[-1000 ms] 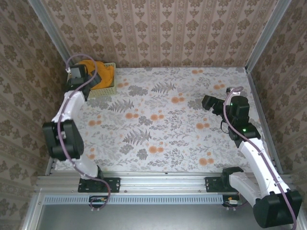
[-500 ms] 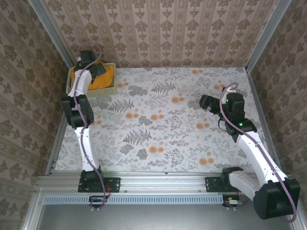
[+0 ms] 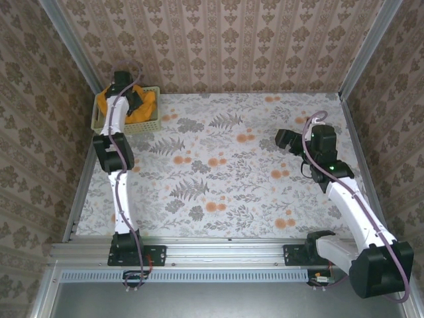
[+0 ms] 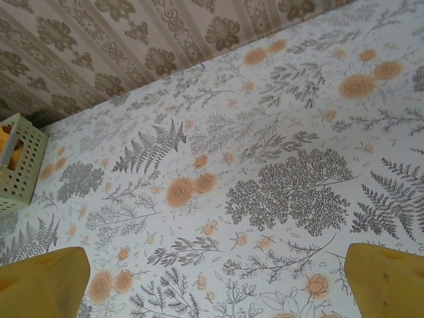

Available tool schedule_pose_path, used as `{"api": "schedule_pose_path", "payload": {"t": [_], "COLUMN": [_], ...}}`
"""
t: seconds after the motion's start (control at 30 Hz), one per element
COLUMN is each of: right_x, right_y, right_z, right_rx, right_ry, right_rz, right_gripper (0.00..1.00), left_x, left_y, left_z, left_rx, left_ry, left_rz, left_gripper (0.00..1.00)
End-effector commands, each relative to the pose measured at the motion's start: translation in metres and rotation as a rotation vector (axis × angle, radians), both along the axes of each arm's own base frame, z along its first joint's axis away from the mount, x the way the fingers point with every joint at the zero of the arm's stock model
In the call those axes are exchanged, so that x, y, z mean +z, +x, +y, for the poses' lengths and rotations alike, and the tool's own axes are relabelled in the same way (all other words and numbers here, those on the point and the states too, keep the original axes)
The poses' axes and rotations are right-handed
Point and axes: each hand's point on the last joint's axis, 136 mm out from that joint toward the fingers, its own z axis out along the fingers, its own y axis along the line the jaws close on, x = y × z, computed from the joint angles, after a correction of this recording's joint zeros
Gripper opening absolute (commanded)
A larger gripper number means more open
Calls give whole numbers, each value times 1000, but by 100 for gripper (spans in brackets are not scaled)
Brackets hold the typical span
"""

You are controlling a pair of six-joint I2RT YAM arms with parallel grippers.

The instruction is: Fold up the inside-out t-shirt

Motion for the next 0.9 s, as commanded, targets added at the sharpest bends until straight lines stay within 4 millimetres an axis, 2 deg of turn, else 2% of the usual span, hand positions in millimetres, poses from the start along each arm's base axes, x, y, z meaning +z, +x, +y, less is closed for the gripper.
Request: {"api": "schedule_pose_path", "payload": {"t": [0.0,0.1,0.2,0.37,0.47,0.5,0.6,0.7,0.8,0.87], "right_x": [25,30,32,36,35,34,30,23,16,12], "right_y": [-10,-20,-31,-50,-59,-62,-71,-79,-85,-88], "right_z": [-3,-5,-6,-6,-6,-7,-7,-6,-2,4], "right_rx": [-13,-24,-26,-29,-28,-29,-30,-32,-18,5], "right_ry": [-14,-9,5,29,38,38,45,61,93,120], "right_rz": [-44,-48,-49,-48,-33,-28,-5,21,42,53], "right_gripper": [100,100,100,100,100,100,100,100,100,100], "left_x": [117,186,247,342,387,397,415,409,382,355], "left_y": [-9,-27,-49,-103,-141,-153,-191,-224,-250,-265], "left_z": [7,2,-17,-68,-110,-123,-168,-210,-249,-271], "left_rx": [3,-17,-70,-190,-290,-319,-423,-513,-591,-633], "left_ry": [12,57,107,190,207,202,168,121,34,-19], "left_rz": [-182,-285,-380,-549,-655,-680,-742,-758,-732,-695], "left_gripper": [0,0,0,0,0,0,0,0,0,0]}}
